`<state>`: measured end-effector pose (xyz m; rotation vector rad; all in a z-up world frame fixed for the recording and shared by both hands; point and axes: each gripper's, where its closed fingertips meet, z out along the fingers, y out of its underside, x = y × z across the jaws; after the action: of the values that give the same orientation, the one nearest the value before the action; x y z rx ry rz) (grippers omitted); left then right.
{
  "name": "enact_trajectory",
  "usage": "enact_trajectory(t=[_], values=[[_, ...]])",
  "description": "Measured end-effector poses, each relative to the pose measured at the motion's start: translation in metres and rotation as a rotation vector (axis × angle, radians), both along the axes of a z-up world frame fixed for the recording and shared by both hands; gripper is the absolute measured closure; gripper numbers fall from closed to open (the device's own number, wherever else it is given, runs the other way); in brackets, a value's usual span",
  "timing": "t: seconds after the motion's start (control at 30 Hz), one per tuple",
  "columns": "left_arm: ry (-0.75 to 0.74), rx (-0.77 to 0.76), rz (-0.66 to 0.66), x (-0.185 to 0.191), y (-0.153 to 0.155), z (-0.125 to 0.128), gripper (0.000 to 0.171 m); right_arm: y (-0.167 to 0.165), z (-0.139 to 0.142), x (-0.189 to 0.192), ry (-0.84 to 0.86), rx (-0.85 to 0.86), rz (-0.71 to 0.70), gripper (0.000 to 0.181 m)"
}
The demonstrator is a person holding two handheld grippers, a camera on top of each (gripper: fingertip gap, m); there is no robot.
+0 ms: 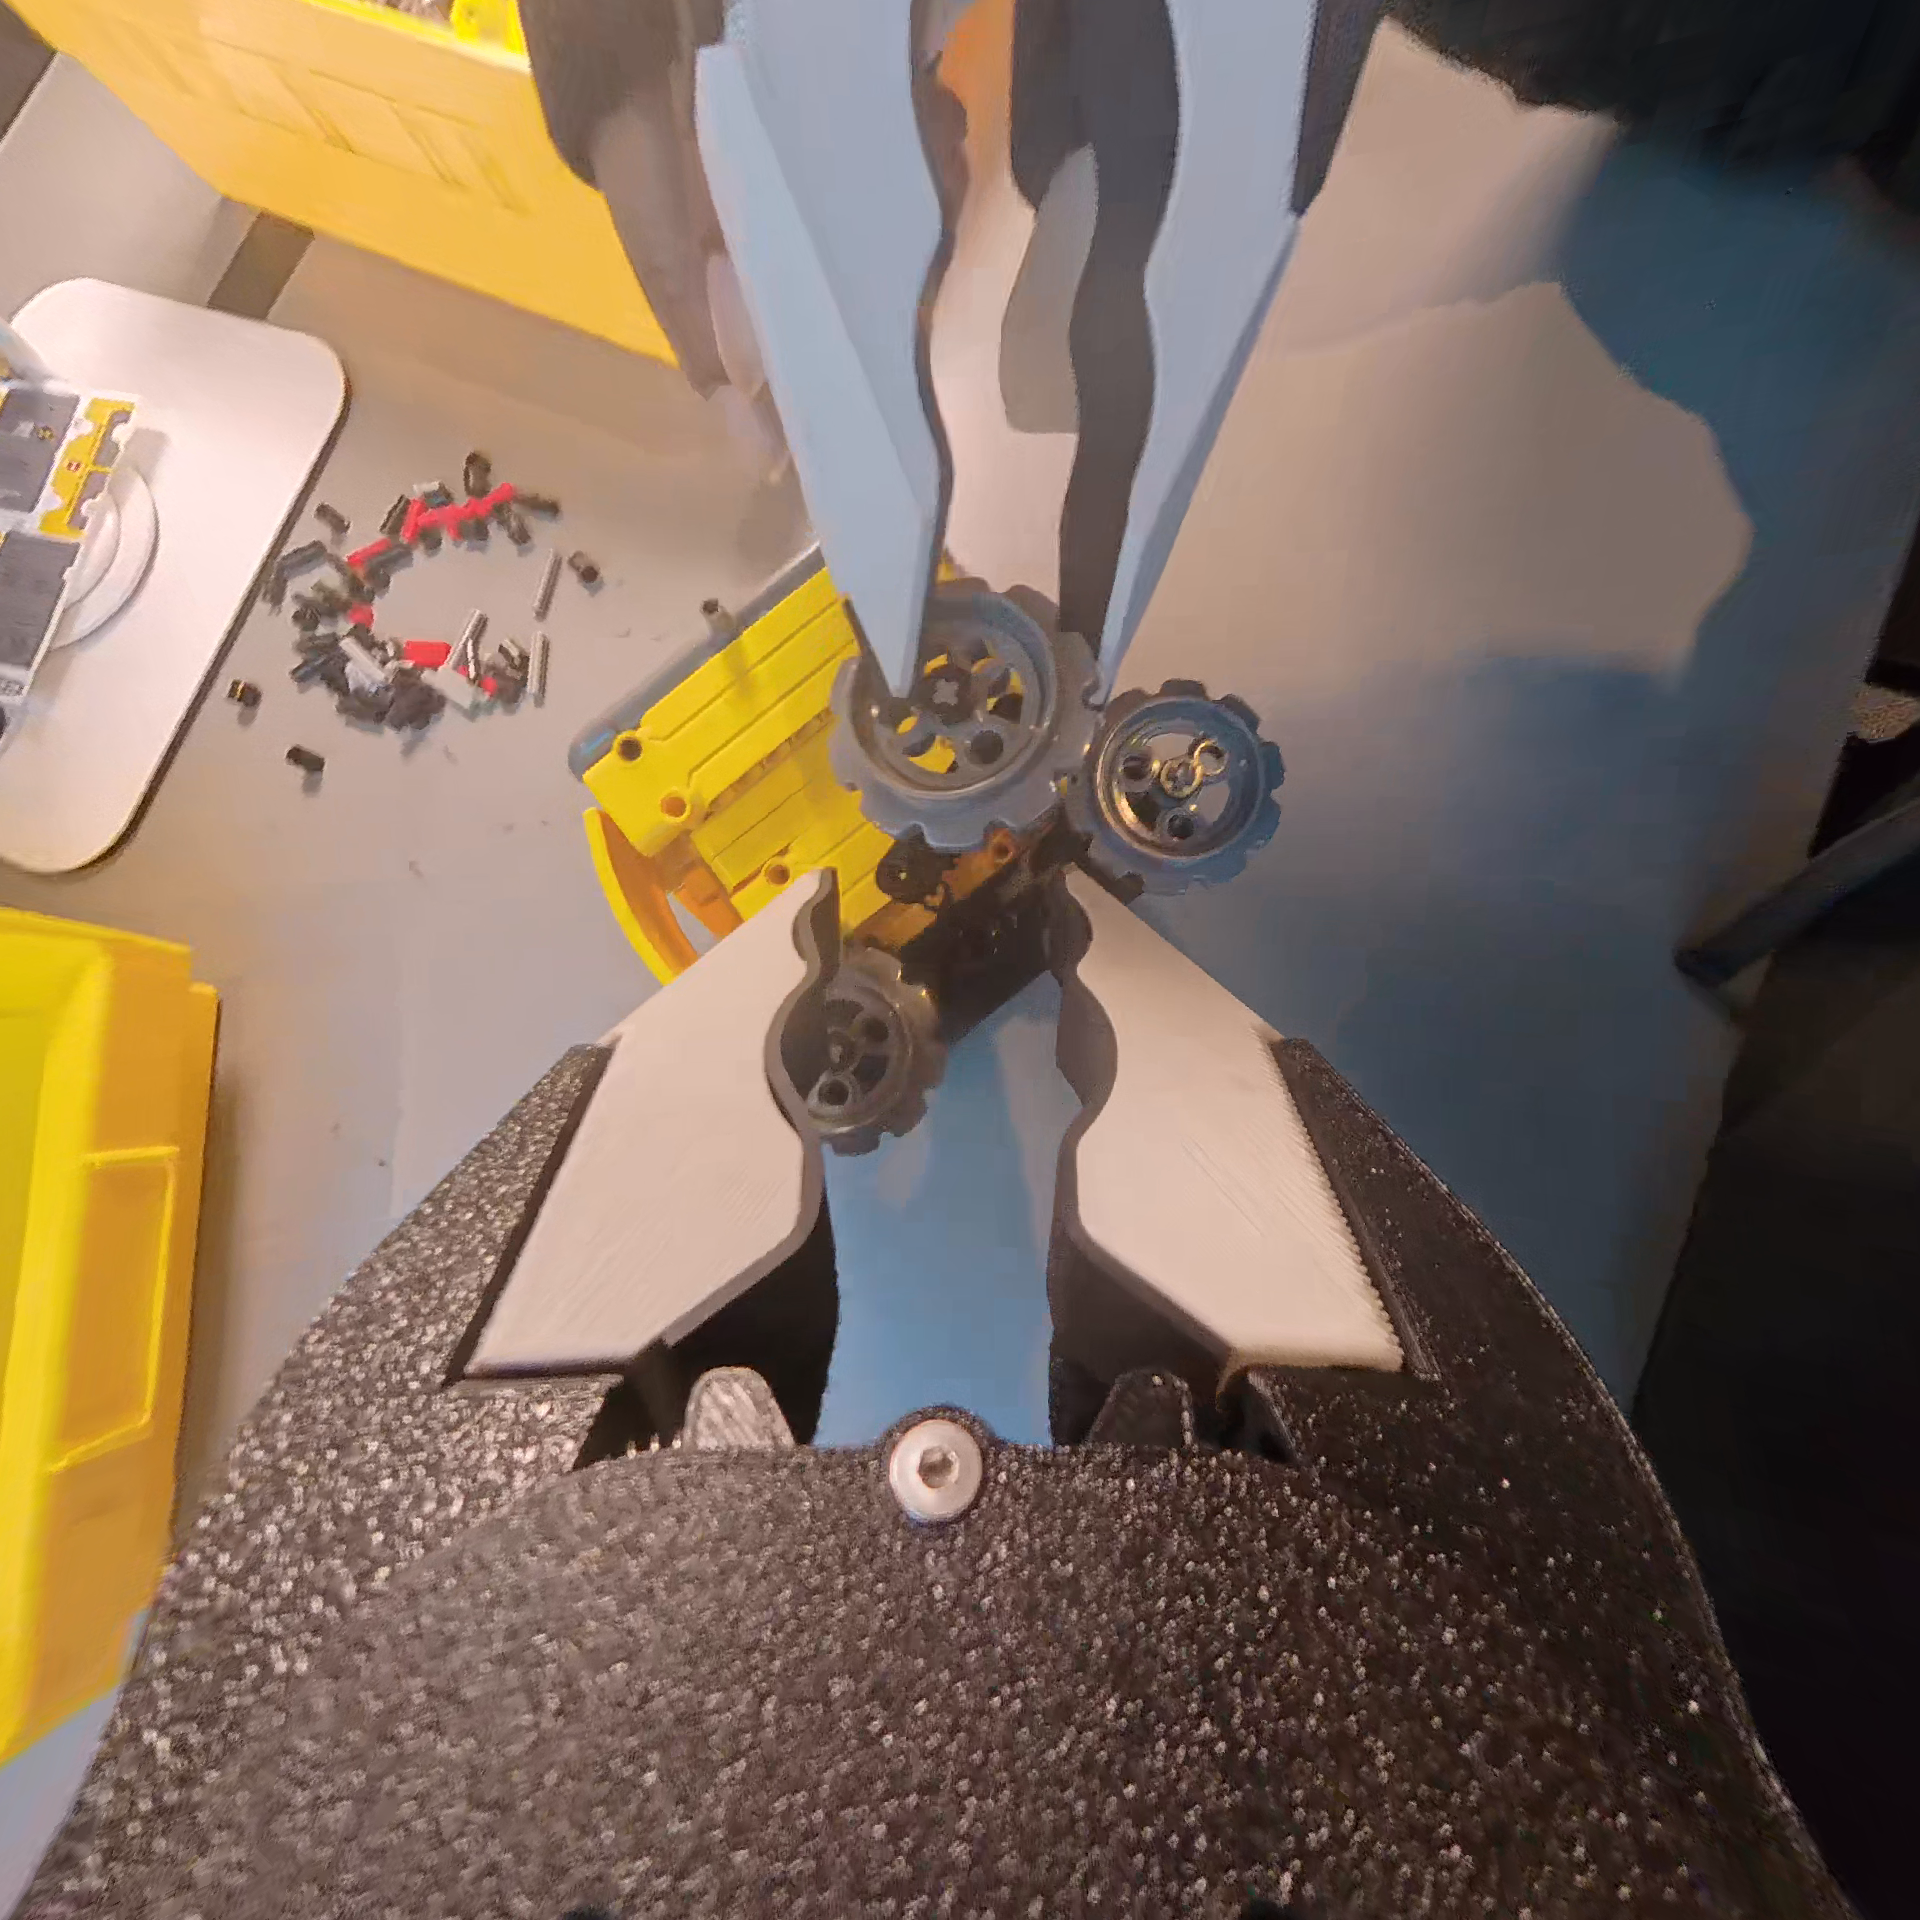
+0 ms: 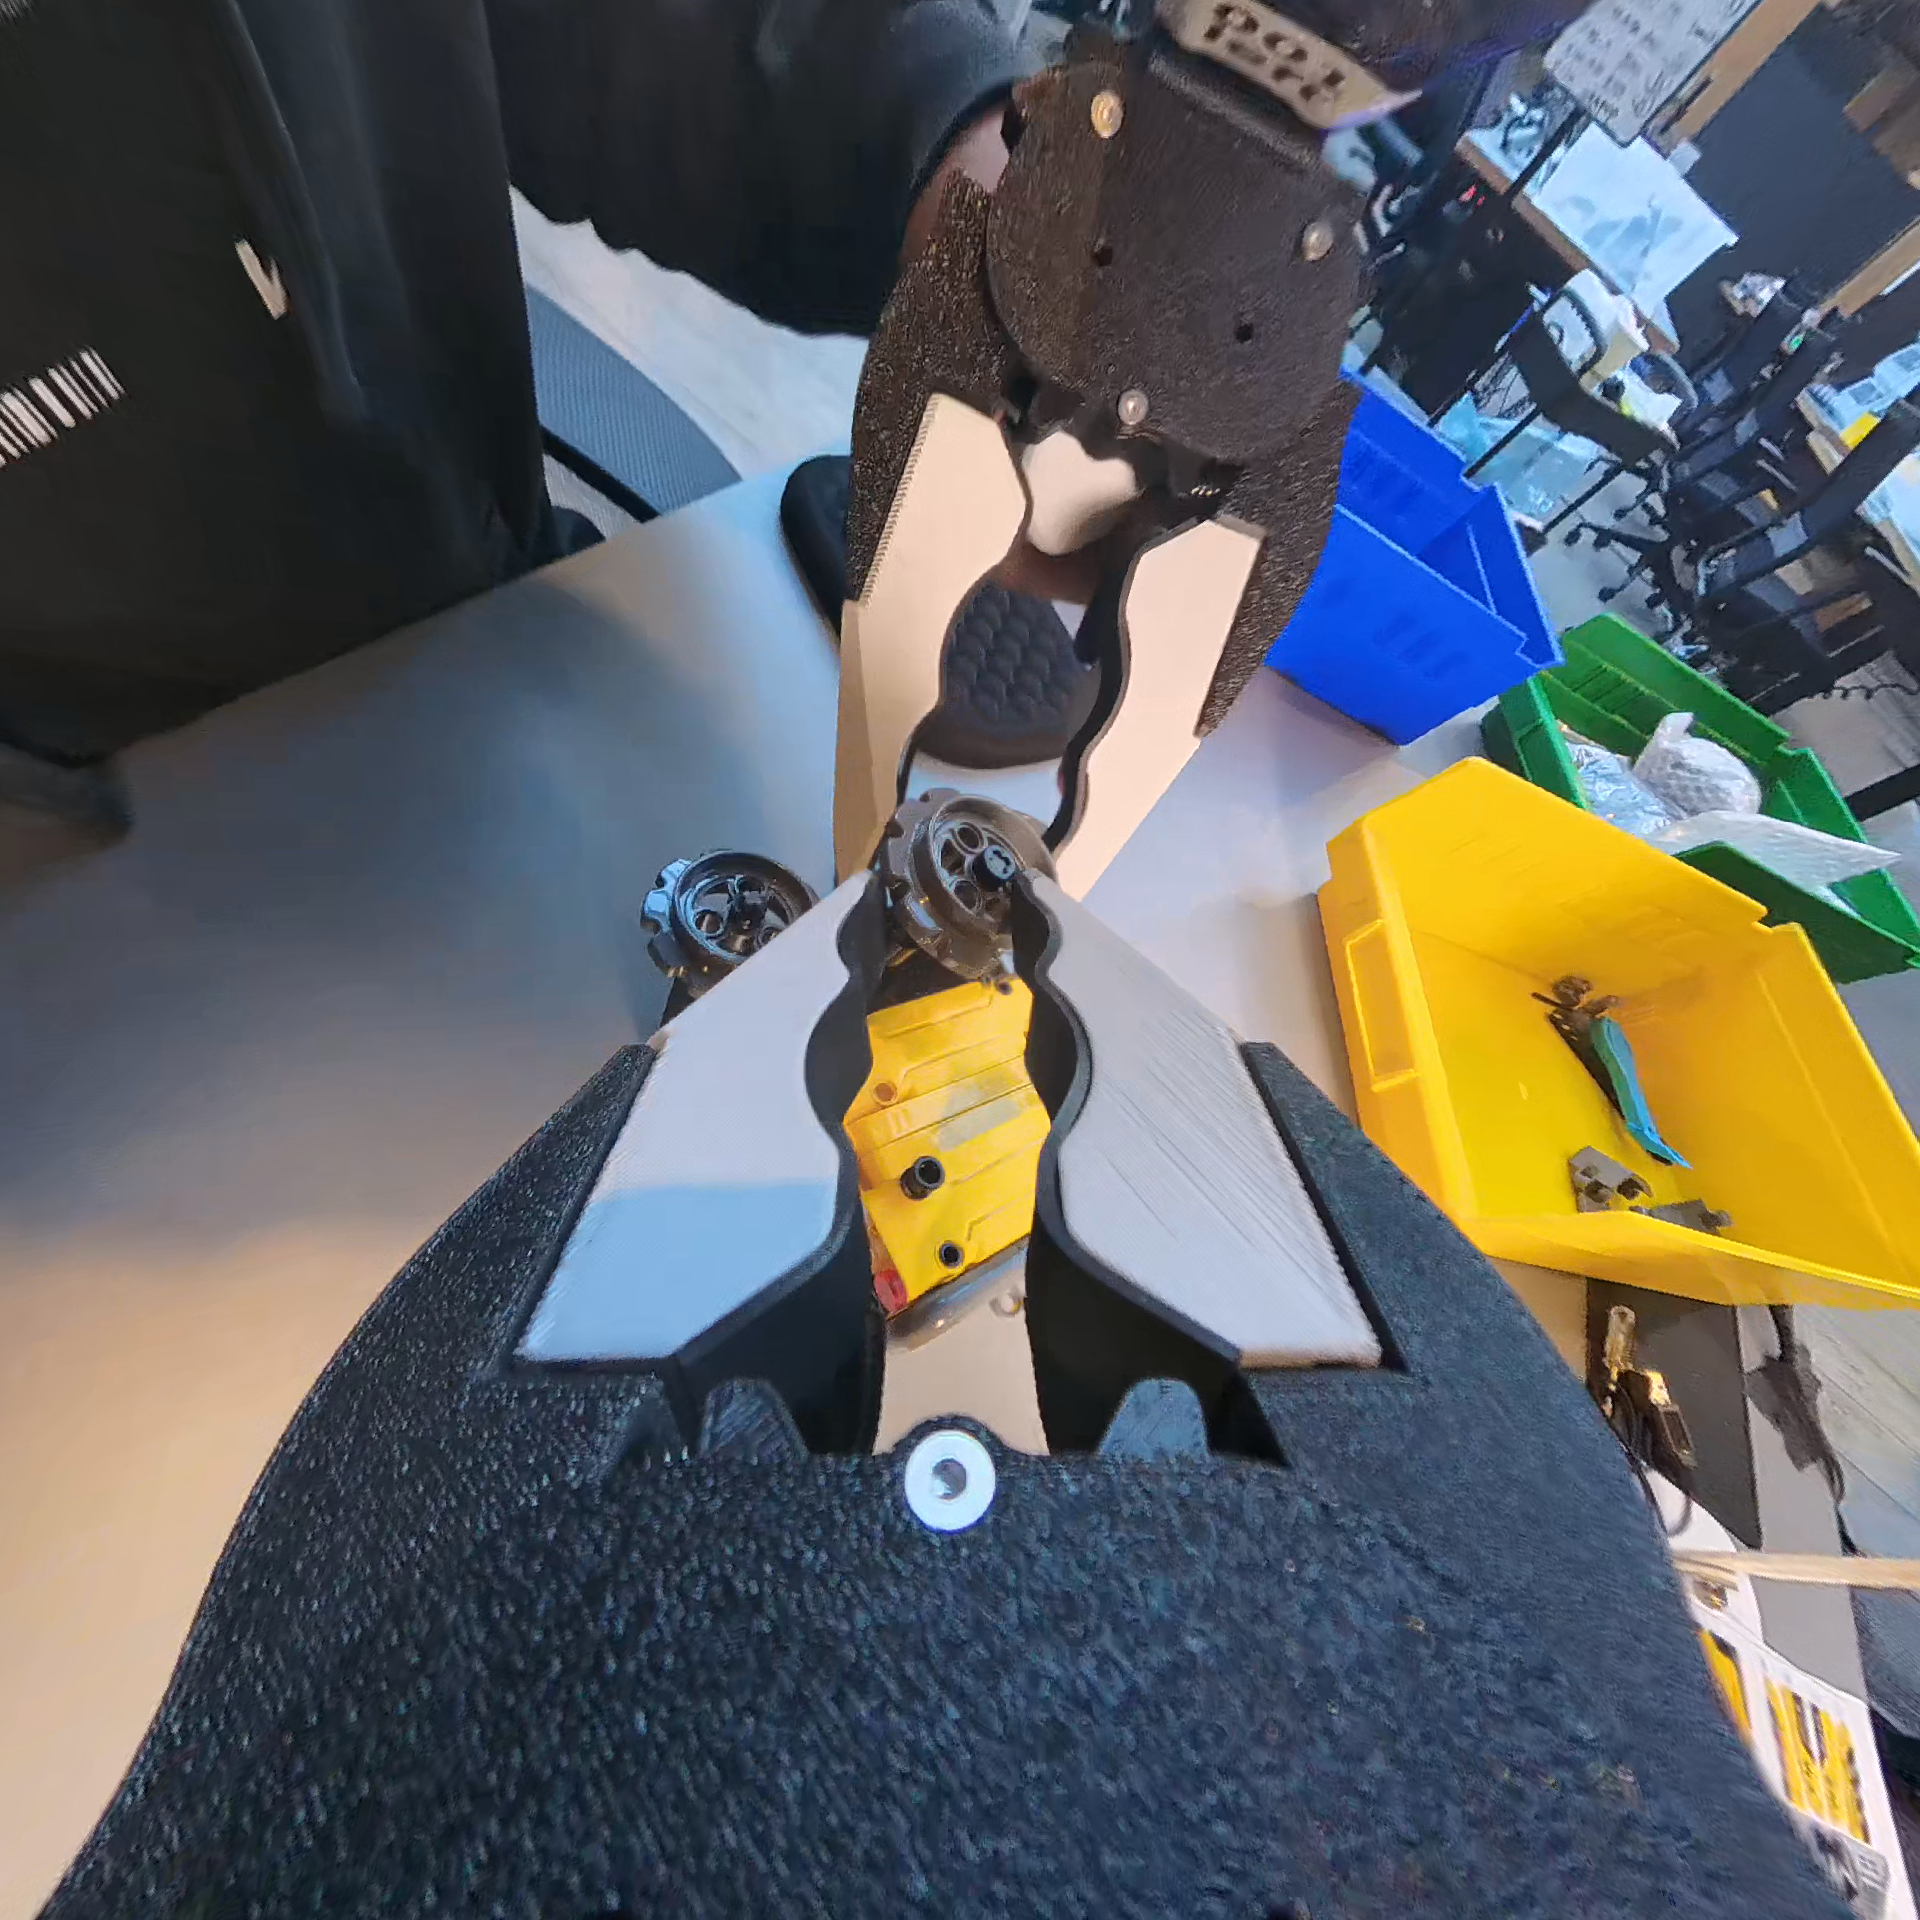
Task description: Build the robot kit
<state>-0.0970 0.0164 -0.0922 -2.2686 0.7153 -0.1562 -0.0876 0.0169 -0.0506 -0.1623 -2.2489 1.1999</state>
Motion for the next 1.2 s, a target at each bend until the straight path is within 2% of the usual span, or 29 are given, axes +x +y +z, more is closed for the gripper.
enact_trajectory(t=[0.23,0.47,0.57,0.97,1.2], values=[[-0.164,0.077,-0.007,0.007,0.003,0.019,0.164,0.010,0.004,-0.005,0.001,-0.019,-0.043,0.157],[-0.131,0.018,0.052,0.001,-0.002,0.004,0.161,0.012,-0.017,-0.015,-0.021,0.056,-0.081,0.158],[-0.070,0.016,0.080,-0.001,-0.001,-0.002,0.161,0.013,-0.023,-0.018,-0.024,0.082,-0.090,0.157],[0.074,0.015,0.150,-0.005,0.002,-0.013,0.161,0.016,-0.031,-0.022,0.013,0.171,-0.113,0.157],[0.024,0.001,0.157,-0.003,0.003,-0.013,0.158,0.020,-0.035,-0.023,0.032,0.246,-0.135,0.157]])
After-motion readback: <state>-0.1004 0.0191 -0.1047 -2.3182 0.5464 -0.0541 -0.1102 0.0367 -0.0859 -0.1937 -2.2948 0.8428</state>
